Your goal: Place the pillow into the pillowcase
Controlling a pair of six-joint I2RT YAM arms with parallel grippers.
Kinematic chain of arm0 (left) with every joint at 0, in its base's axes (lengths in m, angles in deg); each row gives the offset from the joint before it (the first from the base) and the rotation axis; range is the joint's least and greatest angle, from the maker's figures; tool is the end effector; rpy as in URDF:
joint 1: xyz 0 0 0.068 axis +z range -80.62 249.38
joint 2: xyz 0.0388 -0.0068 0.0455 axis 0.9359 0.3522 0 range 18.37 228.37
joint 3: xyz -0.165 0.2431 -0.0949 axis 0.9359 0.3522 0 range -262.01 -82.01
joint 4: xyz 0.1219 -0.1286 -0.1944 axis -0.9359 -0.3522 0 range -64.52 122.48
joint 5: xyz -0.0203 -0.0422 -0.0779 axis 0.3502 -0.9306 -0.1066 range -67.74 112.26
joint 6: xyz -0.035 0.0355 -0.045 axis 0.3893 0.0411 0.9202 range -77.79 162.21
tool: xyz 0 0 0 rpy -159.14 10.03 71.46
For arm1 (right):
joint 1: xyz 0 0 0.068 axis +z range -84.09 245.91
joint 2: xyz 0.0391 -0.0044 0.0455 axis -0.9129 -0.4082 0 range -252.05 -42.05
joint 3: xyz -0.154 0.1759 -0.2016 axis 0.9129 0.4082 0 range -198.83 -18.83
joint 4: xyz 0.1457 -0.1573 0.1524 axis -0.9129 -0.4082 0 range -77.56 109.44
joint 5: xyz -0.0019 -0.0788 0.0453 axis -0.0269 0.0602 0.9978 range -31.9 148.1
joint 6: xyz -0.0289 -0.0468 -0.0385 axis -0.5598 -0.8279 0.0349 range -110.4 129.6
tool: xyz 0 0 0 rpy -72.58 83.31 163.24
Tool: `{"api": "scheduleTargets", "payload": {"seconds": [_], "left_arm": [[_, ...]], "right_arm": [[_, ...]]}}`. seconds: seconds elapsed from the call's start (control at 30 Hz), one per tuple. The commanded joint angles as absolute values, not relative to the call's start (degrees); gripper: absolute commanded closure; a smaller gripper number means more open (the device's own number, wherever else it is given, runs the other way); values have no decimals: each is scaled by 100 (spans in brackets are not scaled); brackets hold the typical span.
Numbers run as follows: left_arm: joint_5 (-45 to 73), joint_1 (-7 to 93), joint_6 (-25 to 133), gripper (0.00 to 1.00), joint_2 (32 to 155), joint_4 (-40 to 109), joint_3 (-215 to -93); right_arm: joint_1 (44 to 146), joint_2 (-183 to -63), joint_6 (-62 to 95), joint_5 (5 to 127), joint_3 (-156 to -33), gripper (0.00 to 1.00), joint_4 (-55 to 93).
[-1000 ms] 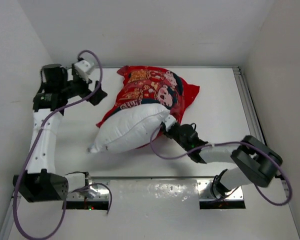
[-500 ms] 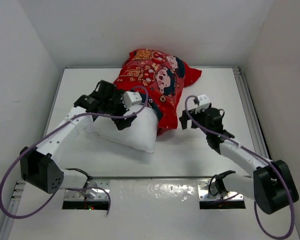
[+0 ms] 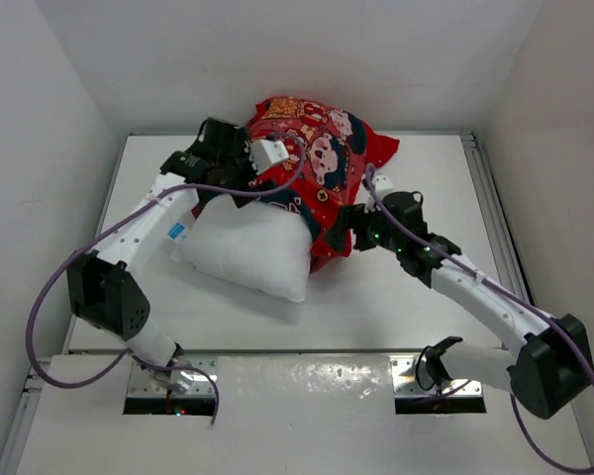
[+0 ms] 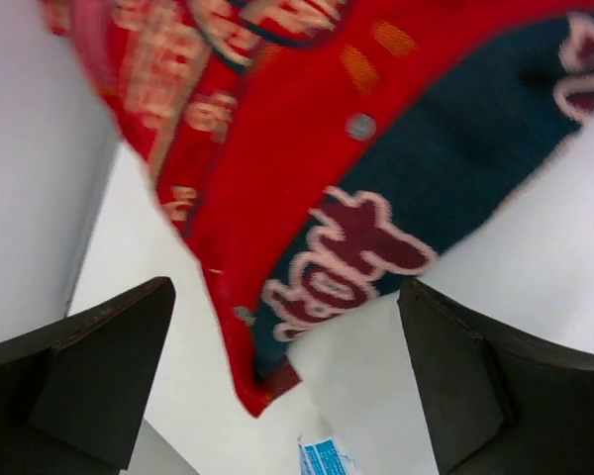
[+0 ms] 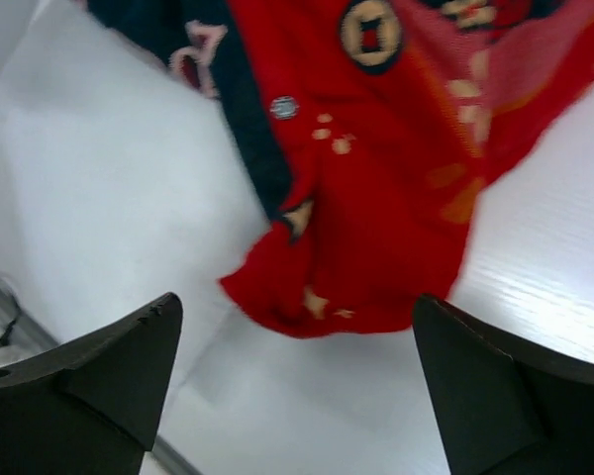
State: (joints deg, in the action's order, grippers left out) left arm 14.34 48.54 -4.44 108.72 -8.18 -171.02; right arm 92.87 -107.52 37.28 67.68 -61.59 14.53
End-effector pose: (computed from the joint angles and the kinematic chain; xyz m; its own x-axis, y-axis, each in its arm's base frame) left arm 0.3378 -0.1364 0.3836 -0.1034 0.8101 -0.5771 0.7624 0.4372 0.4771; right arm 0.2260 0.1250 0.2886 -0.6347 0.1911 -0.7488 -0.3203 0.8167 0.4799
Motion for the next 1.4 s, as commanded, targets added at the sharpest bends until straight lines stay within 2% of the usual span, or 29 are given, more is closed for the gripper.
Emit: {"api": "scheduleTargets", "payload": {"seconds": [0.0,0.17,0.23,0.27,0.3,0.4,0.43,0.67,0.73,0.83,0.87,0.9,0.93,0.97,1.0,1.03,1.1,1.13,1.2,1.23,1.3,1.33,1.37], "left_arm": [[1620,4837,-1078,4,11249,-778,-16508],[1330,5171,-878,3,11575,-541,-16313],[1356,5311,-702,15,11698,-409,-16357],[1321,5347,-553,26,11742,-478,-16418],[1147,5382,-464,54,11803,-618,-16514],[707,5479,-113,100,11717,-1251,-16910],[680,5514,19,100,11629,-1435,-16989],[740,5234,74,100,10452,-2209,-16833],[916,4856,-163,100,10074,-2524,-16516],[820,4346,-376,98,9792,-2842,-16226],[724,4241,-323,98,9765,-2869,-16173],[706,4040,-227,98,9765,-2826,-16112],[680,3933,-8,97,9826,-2799,-16111],[627,3793,72,94,9861,-2790,-16128],[583,3731,142,86,9922,-2790,-16137],[574,3686,169,68,10028,-2799,-16181],[600,3616,283,50,10116,-2834,-16251],[635,3616,310,37,10169,-2851,-16356],[723,3616,406,22,10178,-2790,-16436],[793,3598,450,12,10126,-2651,-16506],[916,3537,530,3,10020,-2440,-16524],[960,3476,582,2,9985,-2169,-16515],[969,3449,644,2,9950,-2036,-16481]], "right_arm": [[9754,-11173,4361,6138,-6443,3,1769],[9992,-12070,4896,6004,-6664,3,1900],[10027,-12439,5169,5933,-6620,6,2110],[10027,-12545,5213,5933,-6611,13,2215],[10045,-12641,5257,5933,-6620,33,2208],[10063,-12774,5310,5933,-6576,66,2137],[10054,-12618,5362,5837,-6541,100,2085],[9616,-10932,4880,4098,-5803,100,2067],[9143,-10718,4538,4192,-5846,100,2120],[8675,-10770,3915,4797,-6539,100,1559],[8622,-10979,3687,5251,-6706,97,1340],[8604,-11094,3275,5395,-6934,84,1068],[8621,-11209,3132,5510,-7389,33,456],[8656,-11384,2922,5685,-7602,22,137],[8813,-11429,2911,5626,-7900,12,-363],[8919,-11403,2928,5503,-7947,1,-489],[9306,-11000,2990,5222,-7651,1,-439],[9437,-10807,3042,5177,-7483,1,-368],[9745,-10210,3270,4933,-7106,1,-297],[9920,-9877,3471,4687,-6964,1,-349],[10097,-9620,3701,4476,-6893,4,-559],[10272,-9523,3911,4422,-6858,7,-596],[10378,-9435,4017,4395,-6822,22,-631]]}}
